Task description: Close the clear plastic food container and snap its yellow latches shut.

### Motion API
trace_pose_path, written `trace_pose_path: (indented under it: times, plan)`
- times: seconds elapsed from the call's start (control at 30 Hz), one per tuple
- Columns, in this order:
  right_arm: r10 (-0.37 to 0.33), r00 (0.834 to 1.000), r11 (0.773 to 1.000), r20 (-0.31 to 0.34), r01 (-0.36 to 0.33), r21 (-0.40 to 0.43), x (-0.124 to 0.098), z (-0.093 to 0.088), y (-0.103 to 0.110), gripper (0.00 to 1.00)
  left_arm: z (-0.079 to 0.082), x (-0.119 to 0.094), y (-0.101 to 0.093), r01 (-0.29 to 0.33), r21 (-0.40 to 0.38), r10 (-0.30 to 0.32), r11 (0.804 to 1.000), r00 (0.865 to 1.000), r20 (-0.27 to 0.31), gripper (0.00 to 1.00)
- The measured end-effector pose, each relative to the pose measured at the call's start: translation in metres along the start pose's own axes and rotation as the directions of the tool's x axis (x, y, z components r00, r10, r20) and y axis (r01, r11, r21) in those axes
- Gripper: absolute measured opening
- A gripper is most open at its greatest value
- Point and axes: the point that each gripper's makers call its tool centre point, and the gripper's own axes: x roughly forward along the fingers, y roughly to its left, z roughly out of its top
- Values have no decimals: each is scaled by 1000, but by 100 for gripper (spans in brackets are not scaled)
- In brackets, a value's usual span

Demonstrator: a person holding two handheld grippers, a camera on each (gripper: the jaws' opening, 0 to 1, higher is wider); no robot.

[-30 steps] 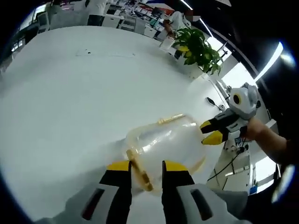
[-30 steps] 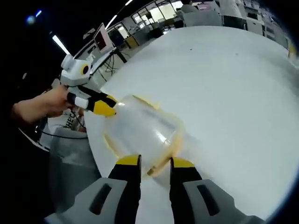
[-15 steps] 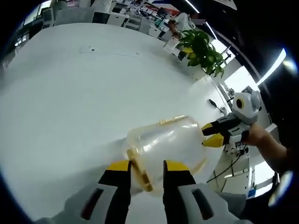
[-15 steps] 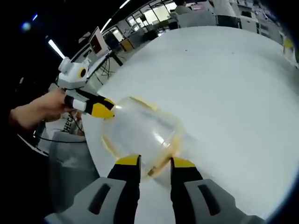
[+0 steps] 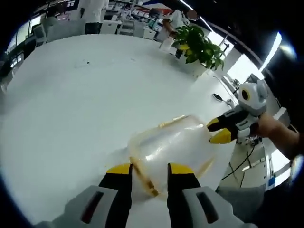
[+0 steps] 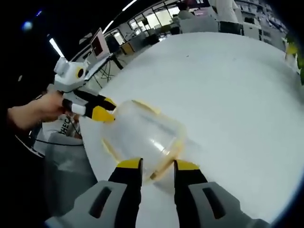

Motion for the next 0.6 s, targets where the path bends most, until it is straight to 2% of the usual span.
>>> trace_pose_path:
  times: [0.17, 0.23, 0.27, 0.33, 0.43, 0.47, 0.53, 0.6]
  plan:
    - [-46, 998, 993, -32, 42, -112, 0, 3, -1, 24, 1, -1, 0, -23, 49, 22, 999, 1000, 15, 23]
    - [-75, 996, 979, -40, 66, -191, 0, 6, -1, 26, 3, -2, 1, -28, 82, 27, 996, 1000, 9, 23]
    - [-99, 995, 955, -26, 87, -284, 0, 10, -2, 27, 4, -2, 1, -32, 101, 32, 994, 999, 6, 23]
    - [-116, 993, 934, -5, 107, -340, 0, 13, 0, 29, 7, -3, 5, -68, 170, 68, 983, 998, 7, 23]
    - [-103, 995, 943, 0, 98, -318, 1, 13, 0, 29, 11, -4, 3, -75, 272, 77, 959, 997, 2, 21]
    - [-93, 996, 943, 2, 89, -321, 3, 15, -1, 29, 11, -3, -3, -48, 329, 53, 943, 999, -7, 15]
    - [-94, 996, 935, -12, 84, -344, 2, 16, -1, 29, 15, -2, -8, -46, 375, 47, 926, 999, 7, 15]
    - [-103, 995, 903, -9, 89, -420, 2, 22, -2, 28, 20, -3, -18, -20, 400, 9, 916, 1000, 28, 16]
